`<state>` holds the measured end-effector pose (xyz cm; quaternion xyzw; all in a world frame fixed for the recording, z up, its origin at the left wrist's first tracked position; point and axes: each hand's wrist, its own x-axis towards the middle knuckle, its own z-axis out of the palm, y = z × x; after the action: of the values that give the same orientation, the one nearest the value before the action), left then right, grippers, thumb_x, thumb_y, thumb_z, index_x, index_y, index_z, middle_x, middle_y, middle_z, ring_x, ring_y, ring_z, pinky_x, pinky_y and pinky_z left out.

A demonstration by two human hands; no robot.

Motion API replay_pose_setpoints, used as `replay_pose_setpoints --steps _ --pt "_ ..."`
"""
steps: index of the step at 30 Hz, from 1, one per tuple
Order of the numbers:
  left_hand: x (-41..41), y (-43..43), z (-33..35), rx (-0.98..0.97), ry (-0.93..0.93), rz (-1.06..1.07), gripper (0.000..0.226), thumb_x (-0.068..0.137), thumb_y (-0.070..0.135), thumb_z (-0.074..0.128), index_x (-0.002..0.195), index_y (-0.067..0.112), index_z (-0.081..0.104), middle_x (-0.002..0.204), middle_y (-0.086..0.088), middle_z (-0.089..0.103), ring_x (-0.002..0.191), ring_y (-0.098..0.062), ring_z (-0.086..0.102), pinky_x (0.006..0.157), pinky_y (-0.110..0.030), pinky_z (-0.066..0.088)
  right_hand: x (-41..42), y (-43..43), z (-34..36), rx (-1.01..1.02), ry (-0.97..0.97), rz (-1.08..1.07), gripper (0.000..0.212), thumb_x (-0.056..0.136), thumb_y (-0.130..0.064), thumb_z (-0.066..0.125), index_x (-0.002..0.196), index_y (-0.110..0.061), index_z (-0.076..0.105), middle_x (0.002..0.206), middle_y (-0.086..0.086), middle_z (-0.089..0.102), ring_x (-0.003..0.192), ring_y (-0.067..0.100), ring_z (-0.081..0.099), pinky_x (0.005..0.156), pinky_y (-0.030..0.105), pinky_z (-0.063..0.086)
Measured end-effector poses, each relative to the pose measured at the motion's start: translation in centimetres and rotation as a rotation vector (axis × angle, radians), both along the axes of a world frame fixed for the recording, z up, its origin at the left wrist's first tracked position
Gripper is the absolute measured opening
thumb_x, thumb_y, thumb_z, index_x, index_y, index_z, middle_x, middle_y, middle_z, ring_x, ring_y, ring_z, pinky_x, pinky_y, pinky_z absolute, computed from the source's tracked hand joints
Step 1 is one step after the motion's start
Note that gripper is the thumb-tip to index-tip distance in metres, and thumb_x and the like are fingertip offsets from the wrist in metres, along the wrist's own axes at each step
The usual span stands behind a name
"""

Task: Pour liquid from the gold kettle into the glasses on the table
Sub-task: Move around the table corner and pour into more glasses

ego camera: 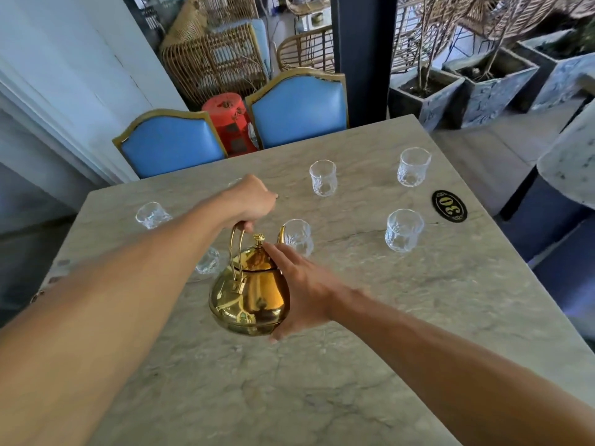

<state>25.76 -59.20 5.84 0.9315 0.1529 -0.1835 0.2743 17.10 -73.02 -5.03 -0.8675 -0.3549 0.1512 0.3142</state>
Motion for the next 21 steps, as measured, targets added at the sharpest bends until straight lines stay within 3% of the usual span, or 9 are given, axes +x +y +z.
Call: replay_pose_setpoints --steps 4,8,12,21 --pt "0.6 -0.3 -0.6 0.008 0.032 -0.003 0.024 0.099 0.024 0.052 0.112 0.005 0.059 0.055 -0.002 0.039 0.035 -0.011 0.034 0.037 -0.023 0.034 0.3 -0.4 -0.4 -0.008 0.034 0.002 0.156 0.046 -0.06 0.096 0.159 -0.03 -0.008 0.161 -0.002 0.016 0.139 0.026 0.037 0.11 0.042 0.04" --pt "1.4 -0.6 -1.1 0.0 0.08 -0.013 0.018 0.093 0.009 0.053 0.111 0.008 0.059 0.052 0.0 0.037 0.035 -0.011 0.031 0.034 -0.02 0.033 0.7 -0.8 -0.7 0.006 0.069 0.011 0.154 0.046 -0.061 0.095 0.156 -0.036 -0.009 0.158 -0.005 0.019 0.135 0.027 0.041 0.107 0.042 0.04" --pt "2.1 -1.0 -1.3 0.019 0.098 -0.025 0.015 0.091 0.007 0.054 0.105 0.012 0.059 0.052 0.0 0.038 0.034 -0.012 0.031 0.034 -0.02 0.032 1.1 -1.0 -1.0 0.033 0.089 0.003 0.152 0.045 -0.061 0.095 0.154 -0.04 -0.009 0.157 -0.004 0.021 0.133 0.028 0.043 0.105 0.041 0.04" --pt "2.9 -1.9 -1.9 0.046 0.107 -0.023 0.028 0.091 0.011 0.055 0.117 0.006 0.064 0.045 0.002 0.039 0.032 -0.011 0.031 0.034 -0.02 0.033 1.3 -1.7 -1.1 0.02 0.113 -0.003 0.153 0.046 -0.062 0.094 0.154 -0.04 -0.012 0.163 -0.002 0.016 0.137 0.03 0.04 0.11 0.044 0.037"
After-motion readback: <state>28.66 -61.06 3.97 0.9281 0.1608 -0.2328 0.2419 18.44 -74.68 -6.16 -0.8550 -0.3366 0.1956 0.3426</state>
